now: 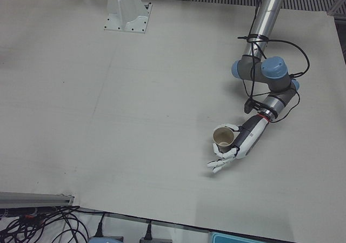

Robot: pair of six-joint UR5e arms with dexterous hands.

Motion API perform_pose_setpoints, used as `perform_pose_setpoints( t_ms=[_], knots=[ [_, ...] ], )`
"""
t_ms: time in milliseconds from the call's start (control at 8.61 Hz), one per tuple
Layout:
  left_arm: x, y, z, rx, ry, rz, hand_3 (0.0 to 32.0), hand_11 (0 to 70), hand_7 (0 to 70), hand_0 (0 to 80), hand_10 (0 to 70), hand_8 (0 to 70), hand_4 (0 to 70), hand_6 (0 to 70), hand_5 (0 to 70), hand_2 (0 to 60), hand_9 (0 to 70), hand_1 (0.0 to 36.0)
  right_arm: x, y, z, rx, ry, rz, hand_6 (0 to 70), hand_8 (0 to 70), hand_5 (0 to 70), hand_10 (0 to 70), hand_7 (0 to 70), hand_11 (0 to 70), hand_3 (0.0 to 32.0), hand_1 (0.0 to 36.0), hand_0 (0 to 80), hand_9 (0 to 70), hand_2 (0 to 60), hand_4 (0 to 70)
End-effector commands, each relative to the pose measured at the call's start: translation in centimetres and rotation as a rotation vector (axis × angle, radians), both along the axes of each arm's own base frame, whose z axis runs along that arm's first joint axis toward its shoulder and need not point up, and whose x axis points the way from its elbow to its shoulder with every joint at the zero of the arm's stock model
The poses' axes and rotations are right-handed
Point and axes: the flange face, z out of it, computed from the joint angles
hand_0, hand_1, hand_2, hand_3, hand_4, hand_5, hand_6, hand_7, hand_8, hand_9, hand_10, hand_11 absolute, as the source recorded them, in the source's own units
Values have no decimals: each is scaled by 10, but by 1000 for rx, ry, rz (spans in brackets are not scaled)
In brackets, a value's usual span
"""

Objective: Pour water
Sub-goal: 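Lower the beige cup onto the table with the left hand and release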

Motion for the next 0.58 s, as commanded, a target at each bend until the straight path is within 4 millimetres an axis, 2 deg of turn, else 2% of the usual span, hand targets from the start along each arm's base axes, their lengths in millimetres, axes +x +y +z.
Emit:
perform_pose_setpoints(
  t_ms=[0,349,465],
  knots=[
    [5,3,16,-15,-12,-13,0,153,142,800,76,131,383,201,700,600,68,360,-6,-7,-5,10,1,-9,700,700,338,597,700,700,0,360,800,700,600,390],
    [11,5,19,-28,-17,-11,0,154,146,800,77,132,386,206,700,600,70,360,-6,-7,-5,10,1,-9,700,700,337,587,700,700,0,360,800,700,600,396],
    [19,9,22,-30,-18,3,0,153,151,800,76,134,387,212,700,600,72,360,-6,-7,-5,10,2,-9,700,700,337,585,700,700,0,360,800,700,600,397]
  ],
)
